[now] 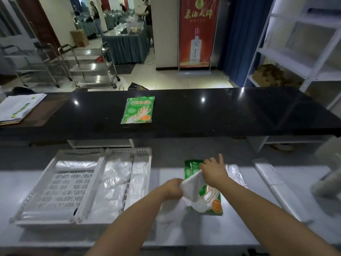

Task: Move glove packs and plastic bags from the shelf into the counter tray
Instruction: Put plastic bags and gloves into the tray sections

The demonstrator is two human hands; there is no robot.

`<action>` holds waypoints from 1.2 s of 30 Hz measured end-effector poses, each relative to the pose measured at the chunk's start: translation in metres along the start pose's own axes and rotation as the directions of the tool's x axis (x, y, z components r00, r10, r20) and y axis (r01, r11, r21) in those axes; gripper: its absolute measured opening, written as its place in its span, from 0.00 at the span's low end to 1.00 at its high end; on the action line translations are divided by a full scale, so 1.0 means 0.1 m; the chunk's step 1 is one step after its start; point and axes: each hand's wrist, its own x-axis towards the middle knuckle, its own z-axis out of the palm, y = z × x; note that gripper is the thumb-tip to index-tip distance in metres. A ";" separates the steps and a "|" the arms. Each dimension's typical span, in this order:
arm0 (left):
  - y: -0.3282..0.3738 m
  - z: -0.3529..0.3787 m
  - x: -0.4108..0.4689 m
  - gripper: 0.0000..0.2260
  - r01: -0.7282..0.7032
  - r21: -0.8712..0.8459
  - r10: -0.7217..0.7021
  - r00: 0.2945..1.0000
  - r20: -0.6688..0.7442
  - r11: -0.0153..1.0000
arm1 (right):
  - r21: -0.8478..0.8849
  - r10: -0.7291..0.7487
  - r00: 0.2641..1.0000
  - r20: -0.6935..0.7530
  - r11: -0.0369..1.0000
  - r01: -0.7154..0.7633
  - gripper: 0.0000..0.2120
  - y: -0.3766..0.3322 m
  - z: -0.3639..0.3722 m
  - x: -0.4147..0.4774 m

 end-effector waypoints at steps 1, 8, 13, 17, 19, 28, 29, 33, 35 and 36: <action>-0.08 0.09 0.01 0.24 0.038 -0.107 -0.036 0.999 0.014 0.994 | 0.020 0.003 1.000 -0.018 1.000 -0.002 0.27 -0.04 0.08 0.04; -0.56 0.84 0.04 0.28 0.214 0.036 -0.206 0.968 -0.146 0.976 | 0.304 0.152 0.988 -0.005 0.942 -0.144 0.30 -0.18 0.90 -0.09; -0.47 0.90 0.05 0.29 0.062 0.237 0.011 0.956 -0.293 0.970 | 0.689 0.257 0.966 -0.016 0.703 -0.176 0.33 -0.17 1.04 -0.16; -0.44 0.89 0.24 0.21 -0.028 0.131 0.062 0.963 -0.262 0.991 | 0.759 0.266 0.963 0.037 0.620 -0.200 0.36 -0.18 1.01 -0.11; -0.42 0.87 0.31 0.19 -0.033 0.133 0.069 0.957 -0.282 0.991 | 0.749 0.250 0.967 0.055 0.630 -0.206 0.37 -0.18 0.99 -0.07; -0.42 0.80 0.56 0.25 0.108 0.134 -0.058 0.941 -0.333 0.985 | 0.558 0.183 0.979 0.089 0.805 -0.201 0.40 -0.22 1.00 0.17; -0.44 0.81 0.58 0.25 0.123 0.153 -0.064 0.936 -0.345 0.981 | 0.511 0.165 0.984 0.070 0.841 -0.177 0.38 -0.26 0.98 0.17; -0.49 0.80 0.63 0.25 0.149 0.167 -0.083 0.934 -0.348 0.975 | 0.352 0.044 0.998 0.035 0.935 -0.054 0.36 -0.36 0.94 0.17; -0.49 0.79 0.64 0.24 0.143 0.173 -0.077 0.937 -0.341 0.974 | 0.247 0.038 0.999 0.030 0.968 -0.044 0.33 -0.41 0.93 0.16; -0.49 0.79 0.63 0.24 0.141 0.181 -0.073 0.938 -0.338 0.973 | 0.185 0.038 0.999 0.006 0.982 -0.038 0.30 -0.44 0.93 0.16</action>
